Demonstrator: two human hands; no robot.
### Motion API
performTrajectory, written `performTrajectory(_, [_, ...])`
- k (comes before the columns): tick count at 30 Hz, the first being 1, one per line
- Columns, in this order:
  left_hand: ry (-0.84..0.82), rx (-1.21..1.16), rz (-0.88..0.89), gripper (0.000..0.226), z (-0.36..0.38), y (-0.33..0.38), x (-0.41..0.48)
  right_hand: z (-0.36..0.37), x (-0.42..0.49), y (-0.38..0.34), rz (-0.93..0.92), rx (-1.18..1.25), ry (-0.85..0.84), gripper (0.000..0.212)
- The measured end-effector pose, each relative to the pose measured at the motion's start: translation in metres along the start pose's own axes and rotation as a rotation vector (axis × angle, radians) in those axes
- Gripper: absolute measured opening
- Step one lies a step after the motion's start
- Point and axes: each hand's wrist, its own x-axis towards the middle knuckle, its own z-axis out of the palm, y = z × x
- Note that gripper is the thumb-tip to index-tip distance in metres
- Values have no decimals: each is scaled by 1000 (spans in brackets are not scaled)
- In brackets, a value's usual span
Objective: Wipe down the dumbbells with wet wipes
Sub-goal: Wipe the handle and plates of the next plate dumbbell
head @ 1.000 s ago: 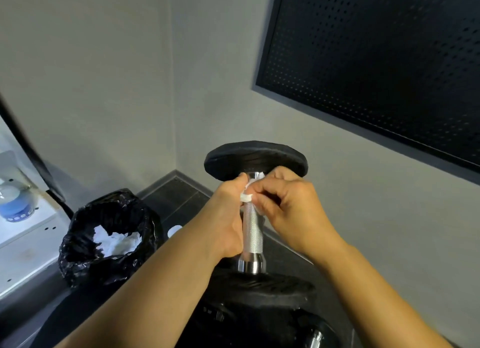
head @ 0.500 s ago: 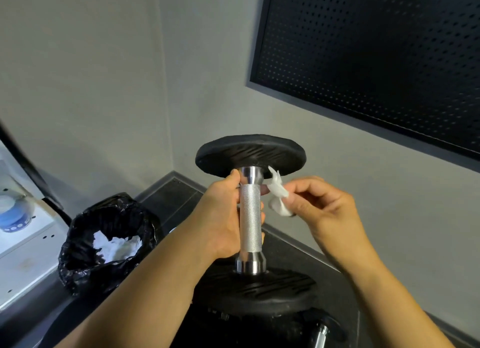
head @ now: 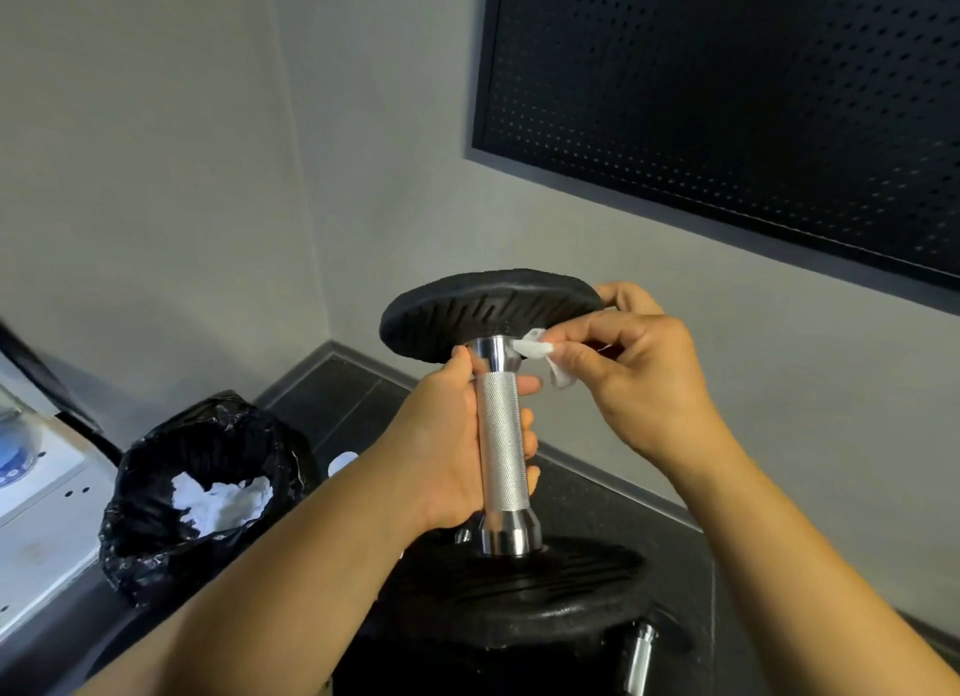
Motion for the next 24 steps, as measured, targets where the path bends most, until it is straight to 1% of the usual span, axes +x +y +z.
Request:
performTrajectory(3, [69,101,78,59,7,0,7,5,-1,-11,-145,-307,94,11])
performTrajectory(4, [93,125,96,58,9,0,8,7,-2,-15,-197,-364,113,10])
performTrajectory(6, [145,143,117,56,11,2,12,10,-4,-21,-281,-383,129,8])
performTrajectory(8, [180,166,121,56,11,4,15,9,-6,-17,-337,-313,155,8])
performTrajectory(10, [188,173,82,58,7,4,17,7,-11,-7,-390,-278,198,8])
performTrajectory(12, [180,162,36,59,4,2,19,10,-20,4,-426,-284,199,7])
performTrajectory(15, [163,109,27,60,1,0,22,22,-26,12,-396,-291,67,9])
performTrajectory(18, [115,5,85,47,5,4,21,29,-17,11,-289,-195,-89,9])
performTrajectory(20, [103,-18,119,41,7,7,21,27,-15,9,-224,-139,-196,11])
performTrajectory(21, [115,-19,120,41,7,9,21,23,-18,9,-194,-111,-279,13])
performTrajectory(24, [185,23,126,51,4,12,22,15,-36,11,-83,34,-556,17])
